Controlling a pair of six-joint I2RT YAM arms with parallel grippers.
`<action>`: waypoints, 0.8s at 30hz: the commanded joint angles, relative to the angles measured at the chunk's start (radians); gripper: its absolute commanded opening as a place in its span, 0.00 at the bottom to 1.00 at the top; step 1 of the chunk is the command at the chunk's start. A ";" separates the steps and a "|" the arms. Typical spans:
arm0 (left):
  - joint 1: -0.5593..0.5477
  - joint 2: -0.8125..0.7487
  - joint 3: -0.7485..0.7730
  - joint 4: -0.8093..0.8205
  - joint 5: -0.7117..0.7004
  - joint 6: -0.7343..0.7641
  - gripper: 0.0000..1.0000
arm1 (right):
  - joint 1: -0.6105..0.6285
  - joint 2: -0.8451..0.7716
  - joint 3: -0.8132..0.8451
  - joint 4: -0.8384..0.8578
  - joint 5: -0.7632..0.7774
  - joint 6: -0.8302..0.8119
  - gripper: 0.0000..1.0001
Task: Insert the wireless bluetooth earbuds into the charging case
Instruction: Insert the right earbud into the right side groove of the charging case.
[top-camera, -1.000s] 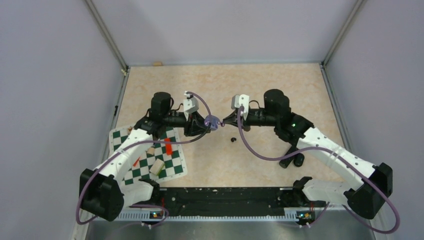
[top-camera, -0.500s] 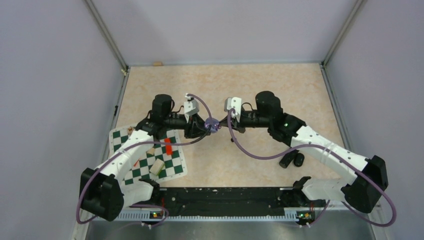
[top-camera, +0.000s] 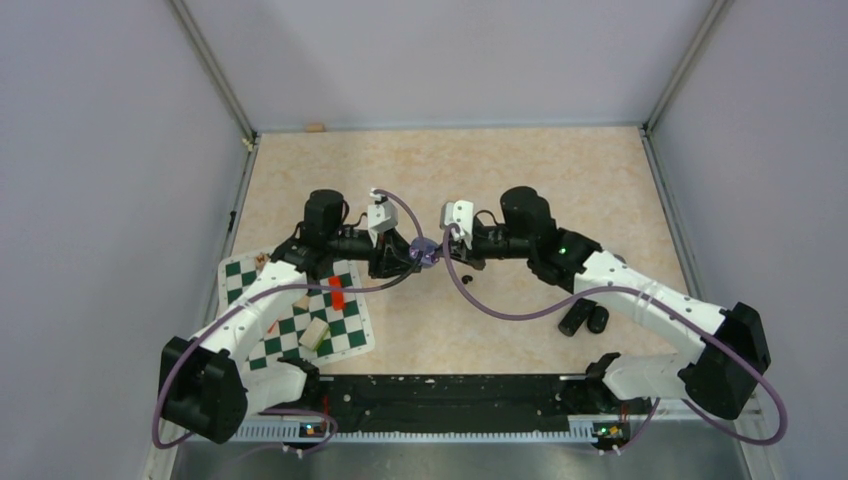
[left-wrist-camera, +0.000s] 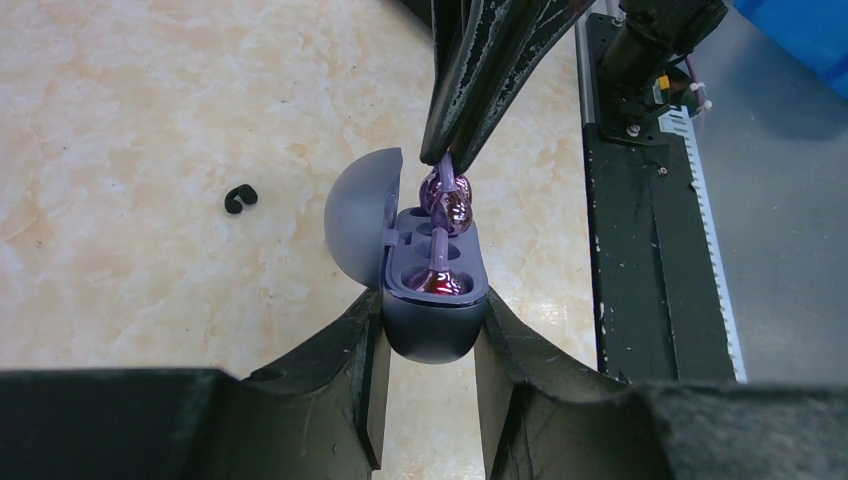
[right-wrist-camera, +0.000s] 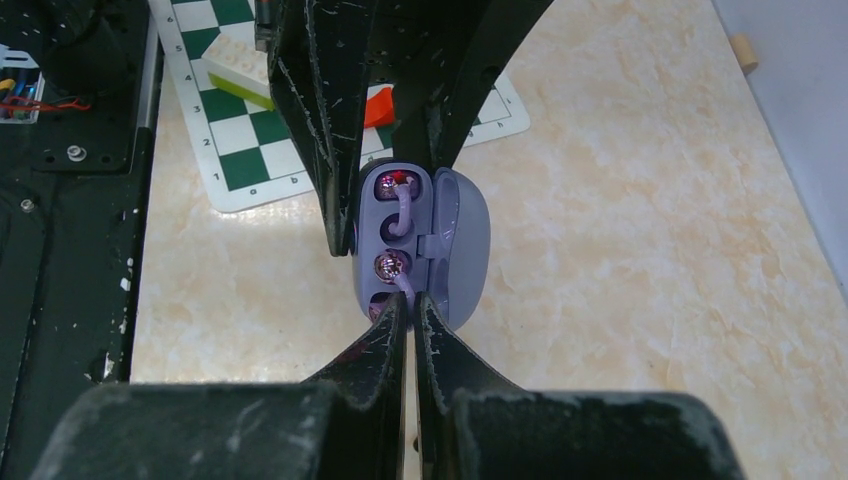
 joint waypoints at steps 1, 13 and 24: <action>-0.004 -0.032 -0.005 0.048 0.025 -0.004 0.00 | 0.016 0.007 0.000 0.036 0.007 -0.013 0.00; -0.004 -0.036 -0.005 0.047 0.026 -0.002 0.00 | 0.029 0.039 0.003 0.033 0.014 -0.014 0.00; -0.005 -0.035 -0.006 0.048 0.027 0.001 0.00 | 0.031 0.044 0.020 0.017 0.000 -0.003 0.05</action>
